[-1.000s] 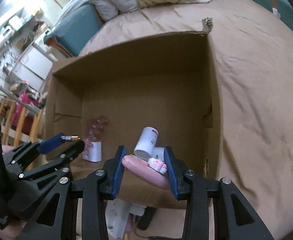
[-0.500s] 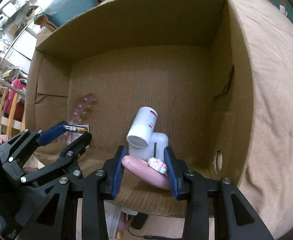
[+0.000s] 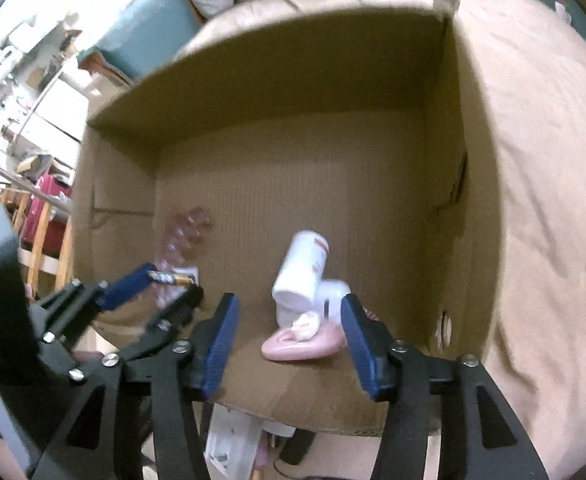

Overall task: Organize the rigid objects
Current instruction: 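Lower the battery into the box with the left tool while the right tool places the pink clipper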

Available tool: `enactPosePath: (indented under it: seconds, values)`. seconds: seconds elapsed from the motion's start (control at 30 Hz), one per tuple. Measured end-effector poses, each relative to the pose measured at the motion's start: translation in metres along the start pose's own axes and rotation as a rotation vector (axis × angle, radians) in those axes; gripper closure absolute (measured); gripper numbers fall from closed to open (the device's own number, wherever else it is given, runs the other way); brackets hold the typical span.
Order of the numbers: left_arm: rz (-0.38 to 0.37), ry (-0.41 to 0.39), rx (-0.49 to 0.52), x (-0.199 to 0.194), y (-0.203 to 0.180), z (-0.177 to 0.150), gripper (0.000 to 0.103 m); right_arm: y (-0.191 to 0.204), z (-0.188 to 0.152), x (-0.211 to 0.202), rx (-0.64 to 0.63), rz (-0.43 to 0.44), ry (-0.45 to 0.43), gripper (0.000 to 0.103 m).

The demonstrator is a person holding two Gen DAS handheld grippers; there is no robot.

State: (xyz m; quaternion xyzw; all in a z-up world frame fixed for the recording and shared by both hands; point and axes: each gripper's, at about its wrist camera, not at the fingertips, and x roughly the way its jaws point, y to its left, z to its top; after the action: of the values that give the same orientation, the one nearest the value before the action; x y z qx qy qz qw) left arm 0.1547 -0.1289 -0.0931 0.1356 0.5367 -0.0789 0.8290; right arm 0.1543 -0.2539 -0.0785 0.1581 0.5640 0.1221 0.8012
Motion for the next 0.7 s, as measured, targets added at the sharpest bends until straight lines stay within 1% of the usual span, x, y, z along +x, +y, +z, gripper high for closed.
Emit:
enactPosePath:
  seconds: [0.07, 0.13, 0.17, 0.23, 0.3, 0.6, 0.67, 0.7]
  values:
    - [-0.002, 0.000, -0.003, 0.000, 0.001, 0.001, 0.064, 0.002, 0.002, -0.009, -0.016, -0.001, -0.042, 0.046]
    - [-0.003, 0.000, -0.004, 0.000, 0.001, 0.002, 0.064, 0.003, 0.003, -0.016, -0.015, 0.006, -0.082, 0.040]
    - [-0.003, 0.001, -0.007, 0.000, 0.002, 0.002, 0.064, 0.003, 0.004, -0.019, -0.013, 0.010, -0.098, 0.034]
    - [-0.005, 0.001, -0.010, 0.000, 0.003, 0.002, 0.064, 0.001, 0.007, -0.025, -0.005, 0.017, -0.127, 0.032]
    - [-0.005, 0.001, -0.012, 0.000, 0.003, 0.002, 0.064, -0.001, 0.008, -0.027, 0.002, 0.012, -0.136, 0.028]
    - [0.000, 0.000, -0.004, -0.001, -0.001, 0.001, 0.063, -0.001, 0.008, -0.024, 0.018, -0.004, -0.124, 0.028]
    - [-0.001, 0.008, 0.000, -0.001, -0.002, 0.000, 0.053, -0.001, 0.008, -0.023, 0.020, -0.005, -0.123, 0.028]
    - [-0.006, 0.014, -0.008, -0.001, -0.002, 0.000, 0.047, -0.001, 0.009, -0.022, 0.022, -0.006, -0.122, 0.028]
